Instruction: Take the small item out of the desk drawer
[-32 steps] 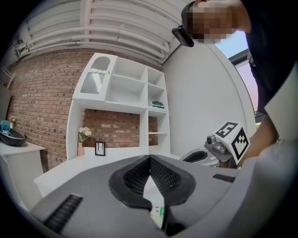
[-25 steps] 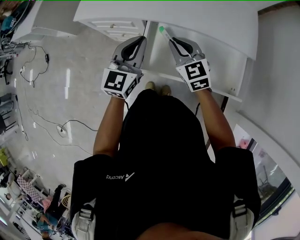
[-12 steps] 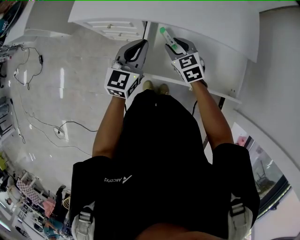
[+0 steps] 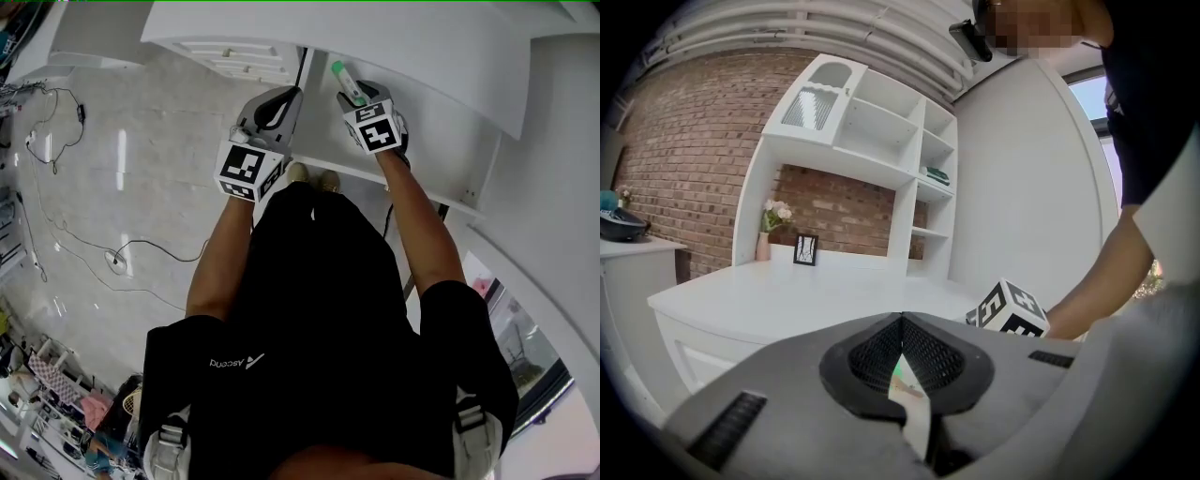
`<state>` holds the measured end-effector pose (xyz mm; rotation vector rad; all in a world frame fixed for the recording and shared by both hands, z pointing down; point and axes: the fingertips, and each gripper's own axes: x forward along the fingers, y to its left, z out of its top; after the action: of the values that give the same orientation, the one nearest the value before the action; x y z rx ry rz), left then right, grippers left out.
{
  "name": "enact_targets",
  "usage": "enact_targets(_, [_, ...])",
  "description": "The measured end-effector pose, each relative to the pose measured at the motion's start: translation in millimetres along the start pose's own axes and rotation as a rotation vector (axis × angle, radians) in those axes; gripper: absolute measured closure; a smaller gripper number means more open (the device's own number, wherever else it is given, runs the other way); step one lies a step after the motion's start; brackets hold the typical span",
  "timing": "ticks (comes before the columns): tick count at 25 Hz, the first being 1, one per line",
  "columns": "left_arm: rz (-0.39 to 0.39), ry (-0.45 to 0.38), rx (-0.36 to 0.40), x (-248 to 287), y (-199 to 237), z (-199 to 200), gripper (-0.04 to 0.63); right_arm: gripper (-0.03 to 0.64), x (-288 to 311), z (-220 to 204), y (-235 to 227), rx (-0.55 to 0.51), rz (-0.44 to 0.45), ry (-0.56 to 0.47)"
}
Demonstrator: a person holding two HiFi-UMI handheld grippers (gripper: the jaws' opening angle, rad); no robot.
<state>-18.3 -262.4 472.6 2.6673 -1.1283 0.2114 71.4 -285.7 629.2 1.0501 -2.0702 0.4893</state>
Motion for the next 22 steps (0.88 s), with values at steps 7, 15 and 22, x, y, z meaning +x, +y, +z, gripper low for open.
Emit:
enact_targets(7, [0.000, 0.010, -0.008, 0.1, 6.8, -4.1, 0.597, 0.439, 21.0, -16.7, -6.0, 0.013, -0.002, 0.071])
enact_targets(15, [-0.004, 0.026, -0.021, -4.9, 3.6, -4.2, 0.597, 0.517, 18.1, -17.0, -6.8, 0.019, -0.005, 0.070])
enact_targets(22, [-0.006, -0.002, 0.017, -12.0, 3.3, 1.9, 0.597, 0.522, -5.2, -2.3, -0.9, 0.021, -0.013, 0.001])
